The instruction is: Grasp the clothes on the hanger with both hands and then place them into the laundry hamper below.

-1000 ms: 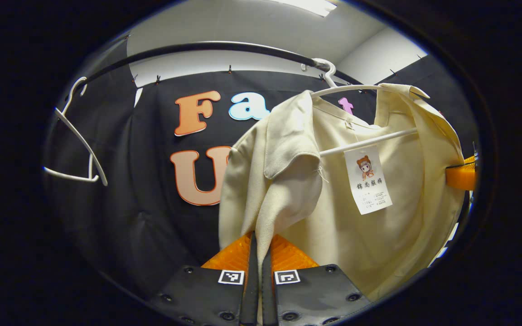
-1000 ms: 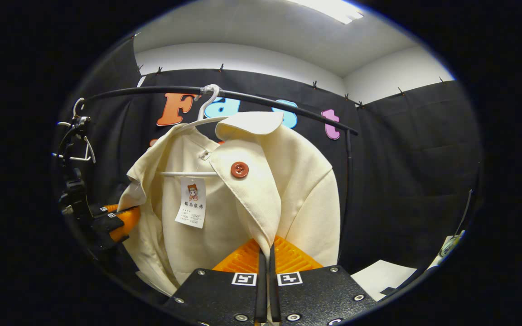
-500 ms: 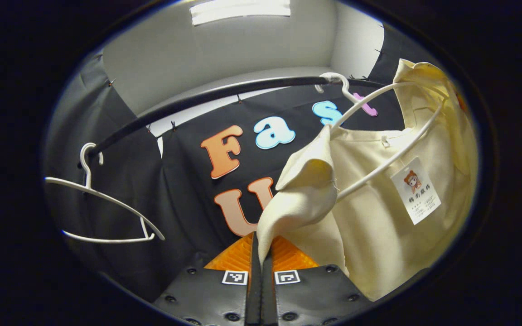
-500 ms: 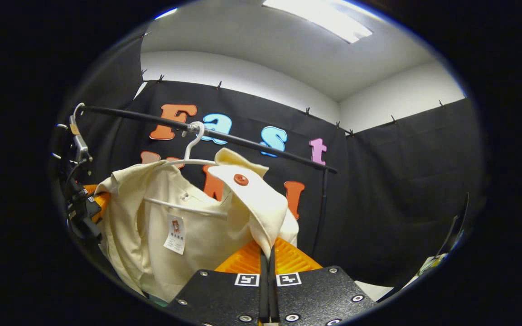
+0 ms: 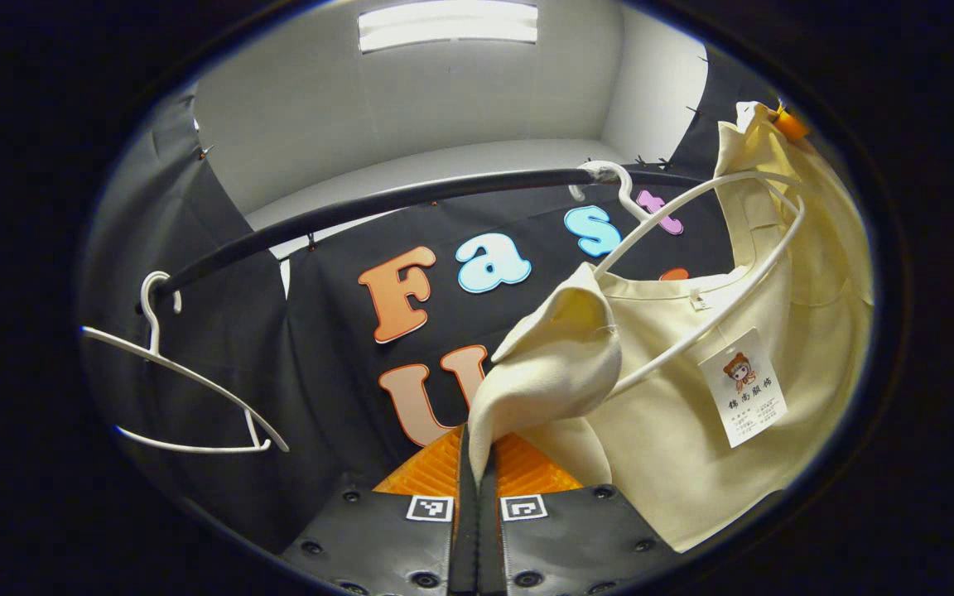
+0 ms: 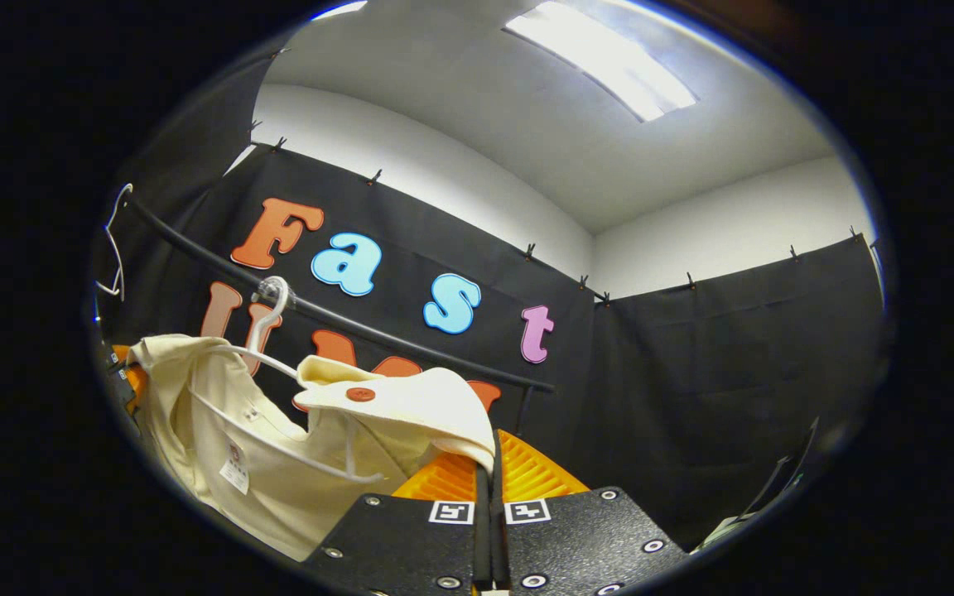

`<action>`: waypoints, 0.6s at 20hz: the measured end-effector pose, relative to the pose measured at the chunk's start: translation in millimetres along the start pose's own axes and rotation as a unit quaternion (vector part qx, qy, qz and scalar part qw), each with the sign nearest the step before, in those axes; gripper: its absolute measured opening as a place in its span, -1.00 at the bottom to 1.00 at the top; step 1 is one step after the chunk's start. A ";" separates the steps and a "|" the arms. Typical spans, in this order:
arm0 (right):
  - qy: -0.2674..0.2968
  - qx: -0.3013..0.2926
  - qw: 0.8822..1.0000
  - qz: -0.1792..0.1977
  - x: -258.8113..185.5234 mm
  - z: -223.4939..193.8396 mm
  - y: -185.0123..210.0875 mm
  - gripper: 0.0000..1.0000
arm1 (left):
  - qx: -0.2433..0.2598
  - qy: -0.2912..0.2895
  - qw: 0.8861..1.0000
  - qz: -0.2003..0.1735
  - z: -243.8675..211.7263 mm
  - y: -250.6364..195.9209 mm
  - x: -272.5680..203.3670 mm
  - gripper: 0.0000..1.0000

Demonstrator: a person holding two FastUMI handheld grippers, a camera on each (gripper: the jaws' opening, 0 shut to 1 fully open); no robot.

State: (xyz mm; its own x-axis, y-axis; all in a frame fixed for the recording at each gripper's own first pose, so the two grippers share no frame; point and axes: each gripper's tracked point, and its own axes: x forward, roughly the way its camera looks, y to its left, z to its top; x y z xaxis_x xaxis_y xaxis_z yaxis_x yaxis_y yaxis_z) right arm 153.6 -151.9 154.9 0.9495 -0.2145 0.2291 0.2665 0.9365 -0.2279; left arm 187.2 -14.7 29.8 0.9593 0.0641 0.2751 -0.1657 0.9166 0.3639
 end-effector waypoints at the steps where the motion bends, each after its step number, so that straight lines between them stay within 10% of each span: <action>1: 0.005 -0.002 1.000 -0.004 6.5 -3.2 -5.0 -1.00 | 0.003 0.001 1.000 0.008 -0.3 4.5 0.9 -0.87; 12: 0.085 0.024 0.996 0.001 38.2 -102.3 -1.3 -1.00 | 0.014 -0.006 0.998 0.062 10.7 35.2 15.9 -0.87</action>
State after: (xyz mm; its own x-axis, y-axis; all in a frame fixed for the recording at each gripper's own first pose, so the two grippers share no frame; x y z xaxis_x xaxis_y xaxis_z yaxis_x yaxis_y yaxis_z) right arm 206.5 -189.7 67.2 0.9655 -0.2526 0.0640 0.2601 0.9485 -0.1809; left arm 194.1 14.4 56.5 0.9284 0.1712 0.3297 -0.2889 0.8906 0.3513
